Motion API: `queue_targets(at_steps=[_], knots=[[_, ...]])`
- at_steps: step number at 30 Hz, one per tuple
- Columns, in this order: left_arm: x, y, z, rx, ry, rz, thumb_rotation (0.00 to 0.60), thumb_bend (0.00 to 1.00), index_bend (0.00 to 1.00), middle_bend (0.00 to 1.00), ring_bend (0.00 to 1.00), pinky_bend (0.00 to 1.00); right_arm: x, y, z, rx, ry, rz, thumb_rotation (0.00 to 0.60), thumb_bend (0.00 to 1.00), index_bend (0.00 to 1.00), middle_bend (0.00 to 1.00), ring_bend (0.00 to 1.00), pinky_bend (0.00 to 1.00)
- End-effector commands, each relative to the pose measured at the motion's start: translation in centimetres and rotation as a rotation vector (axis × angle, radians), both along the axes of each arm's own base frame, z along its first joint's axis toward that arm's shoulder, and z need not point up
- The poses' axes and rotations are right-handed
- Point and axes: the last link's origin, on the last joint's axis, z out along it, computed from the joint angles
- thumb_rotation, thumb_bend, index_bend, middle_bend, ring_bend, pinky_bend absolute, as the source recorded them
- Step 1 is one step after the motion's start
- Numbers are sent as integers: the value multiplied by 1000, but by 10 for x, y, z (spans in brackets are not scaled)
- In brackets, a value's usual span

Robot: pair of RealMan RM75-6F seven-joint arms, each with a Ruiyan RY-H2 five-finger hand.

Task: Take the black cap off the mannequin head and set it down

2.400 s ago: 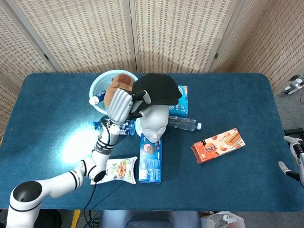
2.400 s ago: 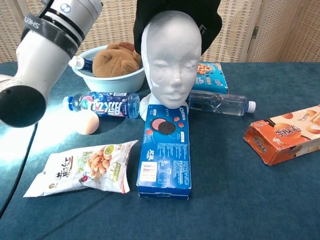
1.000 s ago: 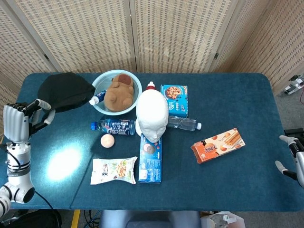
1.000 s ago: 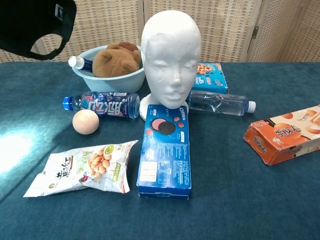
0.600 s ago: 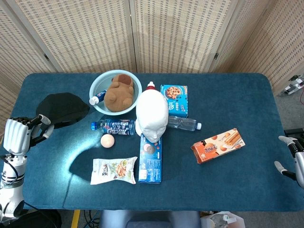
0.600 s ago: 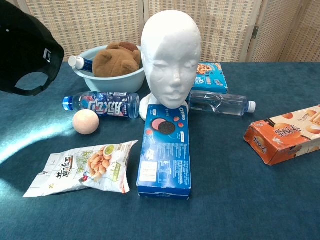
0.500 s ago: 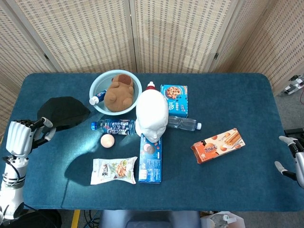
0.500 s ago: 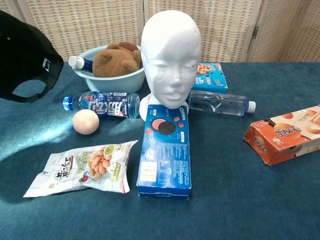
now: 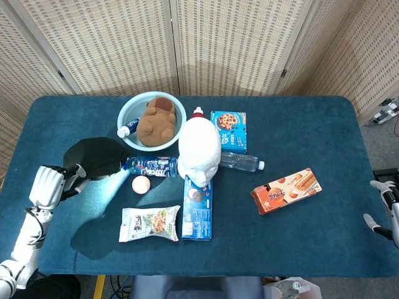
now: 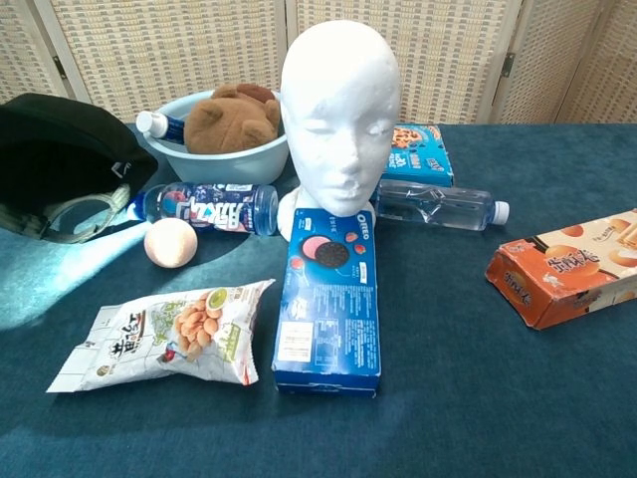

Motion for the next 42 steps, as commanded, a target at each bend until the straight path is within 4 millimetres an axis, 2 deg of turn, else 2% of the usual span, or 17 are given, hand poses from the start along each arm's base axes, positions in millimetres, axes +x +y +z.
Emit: queue_targets(at_steps=[1, 9, 15, 22, 25, 32, 34, 37, 39, 42], knots=[[-7, -1, -16, -48, 11, 32, 600, 340, 637, 1000, 1000, 1000, 0, 0, 0, 0, 0, 1, 600, 210, 259, 299, 208, 296], [-22, 0, -43, -119, 110, 108, 600, 340, 631, 1000, 1000, 1000, 1, 1, 0, -1, 0, 3, 600, 209, 263, 299, 208, 296], [-30, 0, -54, -147, 187, 165, 600, 339, 614, 1000, 1000, 1000, -1, 3, -1, -1, -2, -6, 600, 209, 263, 299, 208, 296], [-32, -6, -64, -217, 242, 235, 600, 336, 540, 1000, 1000, 1000, -2, 3, -1, 0, -3, -8, 600, 209, 263, 299, 208, 296], [-32, -10, -68, -242, 287, 280, 600, 323, 457, 990, 999, 1000, -2, 2, -3, 6, -4, -7, 600, 209, 263, 299, 208, 296], [-23, -18, -70, -272, 388, 376, 600, 151, 40, 903, 958, 1000, -3, 2, -2, 3, -5, -9, 600, 209, 263, 299, 208, 296], [-20, -22, -70, -282, 416, 399, 600, 124, 3, 892, 955, 1000, -4, 2, -2, 2, -6, -12, 600, 209, 263, 299, 208, 296], [-14, -27, -69, -296, 457, 430, 600, 70, 0, 866, 921, 1000, -5, 3, -2, 0, -7, -13, 600, 209, 263, 299, 208, 296], [-11, -30, -68, -300, 476, 445, 600, 42, 0, 818, 855, 1000, -5, 3, -2, -1, -8, -12, 600, 209, 263, 299, 208, 296], [-4, -35, -64, -294, 500, 474, 600, 17, 0, 679, 724, 999, -6, 2, -2, -1, -8, -12, 600, 209, 263, 299, 208, 296]])
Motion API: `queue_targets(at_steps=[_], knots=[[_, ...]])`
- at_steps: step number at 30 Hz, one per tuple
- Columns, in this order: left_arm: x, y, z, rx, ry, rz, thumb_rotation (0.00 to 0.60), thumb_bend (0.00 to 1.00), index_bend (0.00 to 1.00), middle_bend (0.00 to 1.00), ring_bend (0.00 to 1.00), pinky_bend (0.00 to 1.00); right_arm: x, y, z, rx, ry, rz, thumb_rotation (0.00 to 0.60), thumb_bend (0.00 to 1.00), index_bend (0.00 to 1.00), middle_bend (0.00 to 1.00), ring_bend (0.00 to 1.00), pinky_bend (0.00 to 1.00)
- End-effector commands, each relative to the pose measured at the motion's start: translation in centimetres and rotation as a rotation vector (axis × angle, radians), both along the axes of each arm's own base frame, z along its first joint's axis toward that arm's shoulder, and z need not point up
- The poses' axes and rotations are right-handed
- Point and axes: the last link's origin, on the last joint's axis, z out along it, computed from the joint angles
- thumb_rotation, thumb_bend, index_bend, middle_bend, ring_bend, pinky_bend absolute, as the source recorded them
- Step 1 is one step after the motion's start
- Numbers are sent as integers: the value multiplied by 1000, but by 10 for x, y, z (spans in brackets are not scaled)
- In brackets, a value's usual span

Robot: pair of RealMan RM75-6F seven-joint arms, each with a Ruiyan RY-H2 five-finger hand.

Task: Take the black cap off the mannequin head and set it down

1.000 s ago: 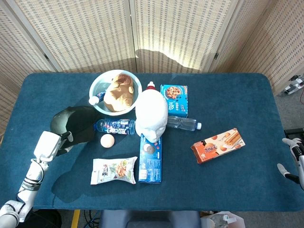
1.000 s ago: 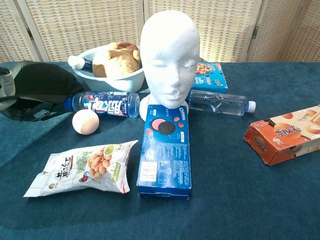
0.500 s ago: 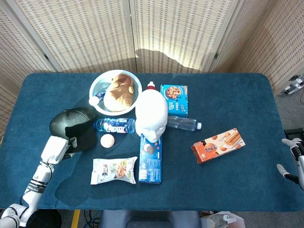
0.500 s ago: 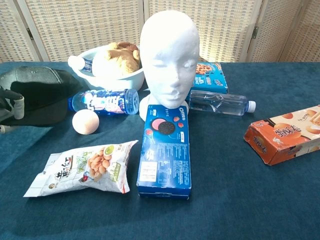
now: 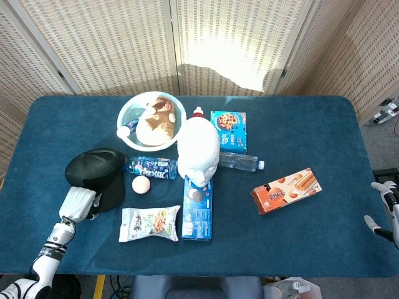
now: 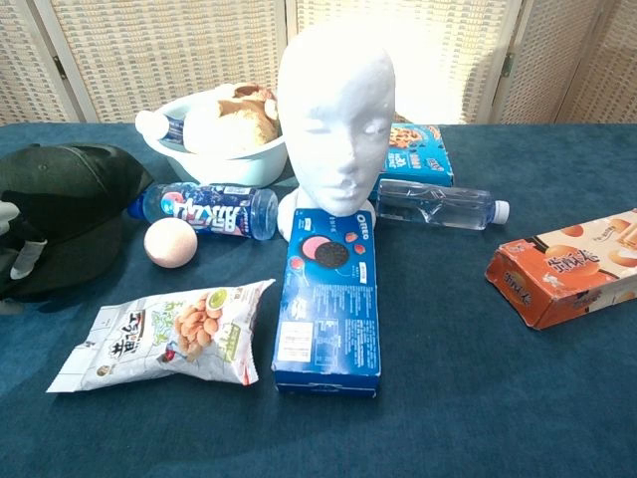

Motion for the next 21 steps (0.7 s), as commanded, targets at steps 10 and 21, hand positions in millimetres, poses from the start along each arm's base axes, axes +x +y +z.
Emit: queue_targets(at_steps=[10, 21], knots=[[20, -24, 14, -38, 49, 127, 600, 3, 0, 191, 282, 631, -3, -2, 0, 1, -5, -2, 600, 209, 263, 299, 208, 296], [32, -28, 27, 2, -26, 161, 600, 2, 0, 0, 0, 220, -6, 0, 2, -6, -5, -6, 600, 209, 263, 299, 208, 296]])
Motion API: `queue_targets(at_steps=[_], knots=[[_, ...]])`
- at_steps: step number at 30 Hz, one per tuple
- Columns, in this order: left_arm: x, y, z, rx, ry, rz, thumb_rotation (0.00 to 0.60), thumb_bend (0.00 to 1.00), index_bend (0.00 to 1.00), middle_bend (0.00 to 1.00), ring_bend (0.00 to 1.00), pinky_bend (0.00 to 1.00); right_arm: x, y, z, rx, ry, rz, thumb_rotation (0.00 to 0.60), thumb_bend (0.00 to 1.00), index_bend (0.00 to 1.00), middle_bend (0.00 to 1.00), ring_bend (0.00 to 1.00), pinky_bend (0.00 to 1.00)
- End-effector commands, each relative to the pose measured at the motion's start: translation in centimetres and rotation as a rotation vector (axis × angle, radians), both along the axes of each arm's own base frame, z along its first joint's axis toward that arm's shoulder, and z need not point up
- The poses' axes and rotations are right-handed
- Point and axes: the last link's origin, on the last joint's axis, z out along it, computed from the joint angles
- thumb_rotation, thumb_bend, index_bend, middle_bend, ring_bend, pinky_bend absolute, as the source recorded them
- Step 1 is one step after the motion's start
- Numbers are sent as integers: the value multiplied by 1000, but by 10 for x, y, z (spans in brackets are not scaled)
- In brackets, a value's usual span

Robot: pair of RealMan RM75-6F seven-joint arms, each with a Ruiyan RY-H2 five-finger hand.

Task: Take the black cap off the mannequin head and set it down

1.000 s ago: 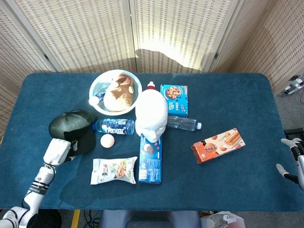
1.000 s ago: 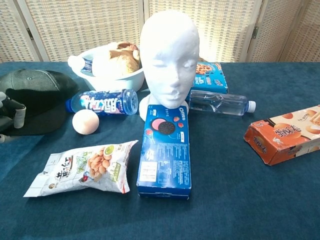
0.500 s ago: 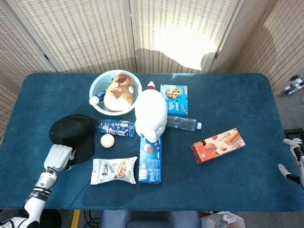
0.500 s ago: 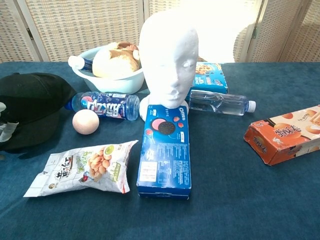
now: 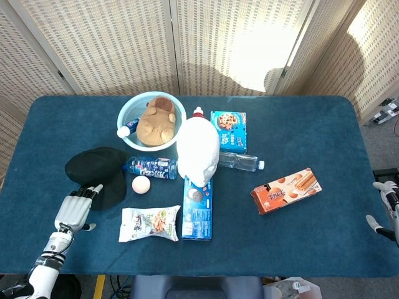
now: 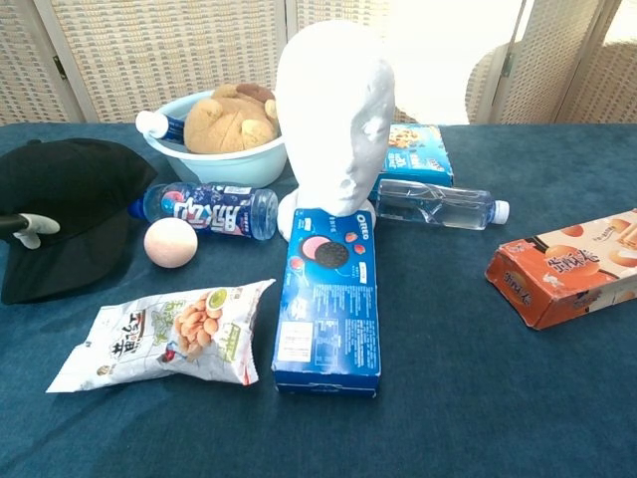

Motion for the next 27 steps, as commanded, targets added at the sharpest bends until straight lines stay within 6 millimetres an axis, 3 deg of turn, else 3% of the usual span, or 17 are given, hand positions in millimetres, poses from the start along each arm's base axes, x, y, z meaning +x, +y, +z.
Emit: queue_targets(at_steps=[1, 16, 23, 27], knots=[[4, 0, 12, 64, -54, -9, 600, 3, 0, 0, 0, 220, 0, 0, 0, 0, 0, -1, 600, 209, 263, 299, 208, 296], [-3, -19, 88, 363, -273, 10, 600, 6, 0, 0, 20, 204, 2, -2, -6, 67, 2, 17, 600, 211, 263, 291, 206, 295], [-8, -42, 94, 324, -281, 27, 600, 5, 0, 0, 0, 18, 7, -2, -12, 132, 0, 27, 600, 243, 263, 218, 132, 213], [-5, -51, 92, 314, -293, 6, 600, 5, 0, 0, 0, 0, 8, -2, -14, 132, -3, 37, 600, 245, 263, 192, 99, 167]])
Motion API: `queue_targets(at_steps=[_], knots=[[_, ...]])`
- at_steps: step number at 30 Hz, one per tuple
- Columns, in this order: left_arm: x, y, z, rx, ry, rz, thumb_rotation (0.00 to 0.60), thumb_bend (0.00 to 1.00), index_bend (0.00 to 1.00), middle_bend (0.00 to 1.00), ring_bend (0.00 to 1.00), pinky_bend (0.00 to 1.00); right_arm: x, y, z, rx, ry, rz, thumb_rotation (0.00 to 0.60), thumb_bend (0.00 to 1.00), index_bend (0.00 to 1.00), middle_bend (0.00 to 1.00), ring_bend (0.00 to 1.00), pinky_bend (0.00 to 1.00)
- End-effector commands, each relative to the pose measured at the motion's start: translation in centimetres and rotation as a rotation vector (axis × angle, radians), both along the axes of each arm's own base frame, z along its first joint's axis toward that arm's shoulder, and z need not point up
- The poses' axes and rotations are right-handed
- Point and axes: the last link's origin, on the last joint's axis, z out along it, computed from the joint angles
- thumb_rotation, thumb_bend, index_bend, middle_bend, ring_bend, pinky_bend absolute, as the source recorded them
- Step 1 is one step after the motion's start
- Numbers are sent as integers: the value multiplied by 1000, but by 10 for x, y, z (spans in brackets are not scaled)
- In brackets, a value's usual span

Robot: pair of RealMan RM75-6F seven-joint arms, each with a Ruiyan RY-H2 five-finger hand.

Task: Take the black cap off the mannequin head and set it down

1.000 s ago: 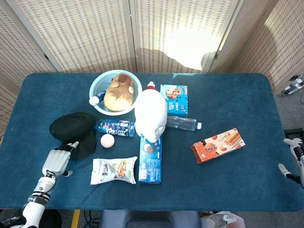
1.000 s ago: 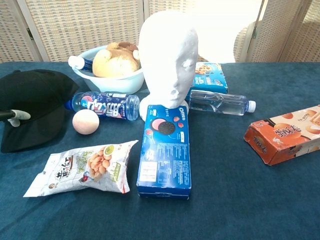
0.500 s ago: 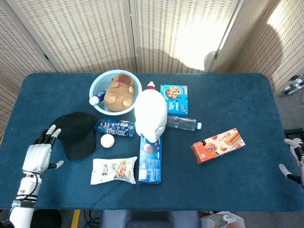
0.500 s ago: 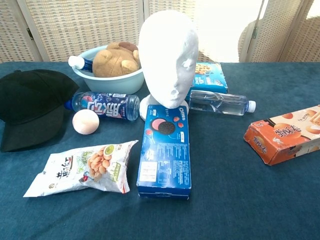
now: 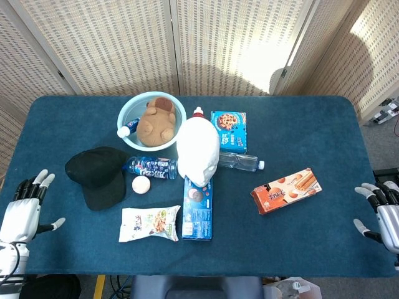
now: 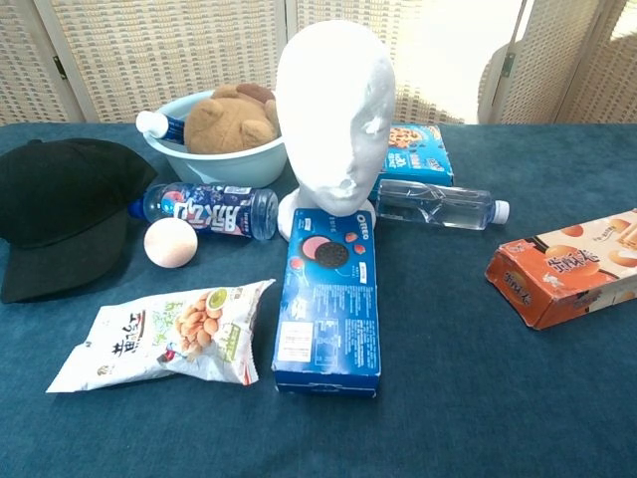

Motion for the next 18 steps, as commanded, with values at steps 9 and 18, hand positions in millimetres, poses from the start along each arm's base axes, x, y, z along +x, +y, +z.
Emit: queue_targets(at_steps=[9, 18], knots=[[4, -13, -7, 43, -19, -78, 600, 5, 0, 0, 0, 0, 5, -3, 4, -29, -20, 55, 600, 245, 263, 182, 90, 156], [3, -18, -12, 24, -13, -79, 600, 5, 0, 0, 0, 0, 15, -8, -4, 25, -28, 160, 600, 246, 263, 182, 90, 156]])
